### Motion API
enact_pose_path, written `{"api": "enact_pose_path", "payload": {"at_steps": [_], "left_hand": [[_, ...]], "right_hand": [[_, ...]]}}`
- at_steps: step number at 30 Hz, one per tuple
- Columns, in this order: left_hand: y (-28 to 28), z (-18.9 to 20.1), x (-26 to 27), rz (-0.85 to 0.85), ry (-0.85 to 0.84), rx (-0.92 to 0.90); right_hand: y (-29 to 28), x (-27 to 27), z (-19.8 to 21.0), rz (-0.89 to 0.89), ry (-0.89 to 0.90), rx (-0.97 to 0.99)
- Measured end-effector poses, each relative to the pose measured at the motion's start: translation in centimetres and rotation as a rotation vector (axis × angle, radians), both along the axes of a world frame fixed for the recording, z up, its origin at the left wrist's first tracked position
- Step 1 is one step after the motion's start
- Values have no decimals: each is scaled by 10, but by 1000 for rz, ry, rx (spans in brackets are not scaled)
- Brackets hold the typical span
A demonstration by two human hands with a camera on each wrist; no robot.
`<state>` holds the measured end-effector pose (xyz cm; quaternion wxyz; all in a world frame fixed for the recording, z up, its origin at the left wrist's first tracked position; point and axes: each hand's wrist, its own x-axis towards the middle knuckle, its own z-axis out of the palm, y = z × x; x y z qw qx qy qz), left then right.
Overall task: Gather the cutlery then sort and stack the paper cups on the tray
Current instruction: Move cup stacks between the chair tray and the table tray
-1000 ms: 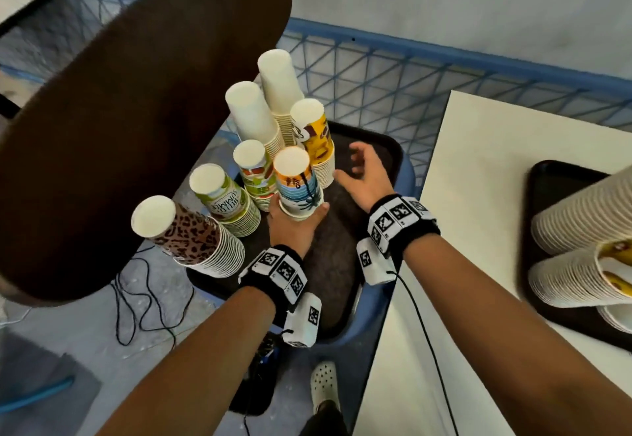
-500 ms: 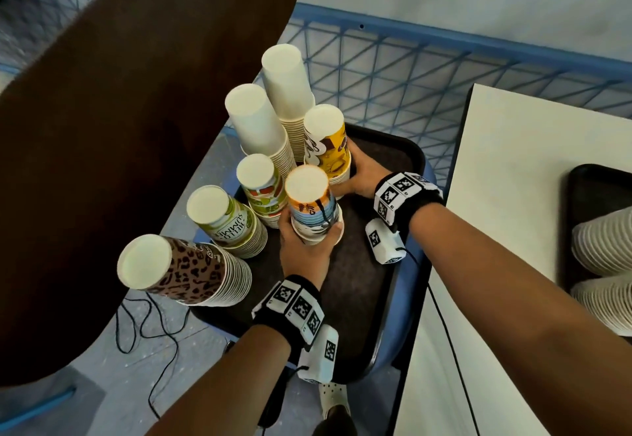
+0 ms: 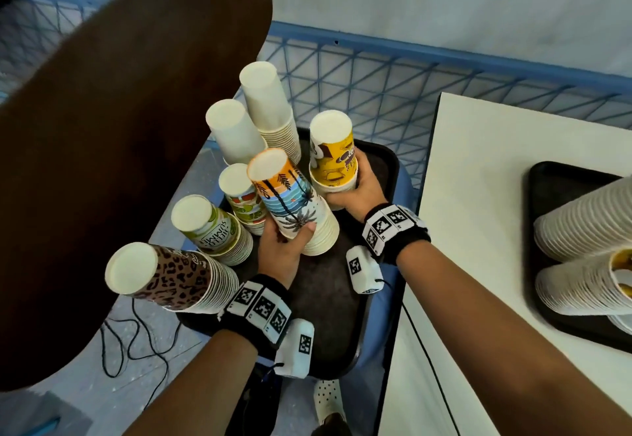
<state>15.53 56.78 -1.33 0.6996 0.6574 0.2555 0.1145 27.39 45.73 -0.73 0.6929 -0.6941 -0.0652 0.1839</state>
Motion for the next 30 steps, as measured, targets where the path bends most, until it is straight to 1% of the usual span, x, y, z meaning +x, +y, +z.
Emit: {"api": "enact_pose_path", "payload": {"at_steps": [3,7,9,13,17,22,25,27,30], "left_hand": [[-12,21,-1,-56,-48,-29],[-41,49,-6,-160,-108,-152],[-56,60,-10,-205,-154,-186],[-107,89,-28,-321,-192,-242],[-167,111,-51,-414,-210,-214],[-237,122,-80,-472,-228,-229],[-269,127,-95,-480,-232,-229],[-285,126,-102,-487,-226,-233],[-297,125,-105,-478,-212,-231]], "right_hand": [[-23,-14,17,-107,-55,36],[-69,-38,47,-233,-140,84],[-90,-52,61,-289,-187,111],[-153,-85,95,-353,-305,117],[-215,-121,125,-412,-392,108],[-292,-156,144,-501,-459,3],[-329,-169,148,-540,-455,-22],[-345,-171,149,-537,-438,-27],[-355,-165,152,-551,-416,-74]]}}
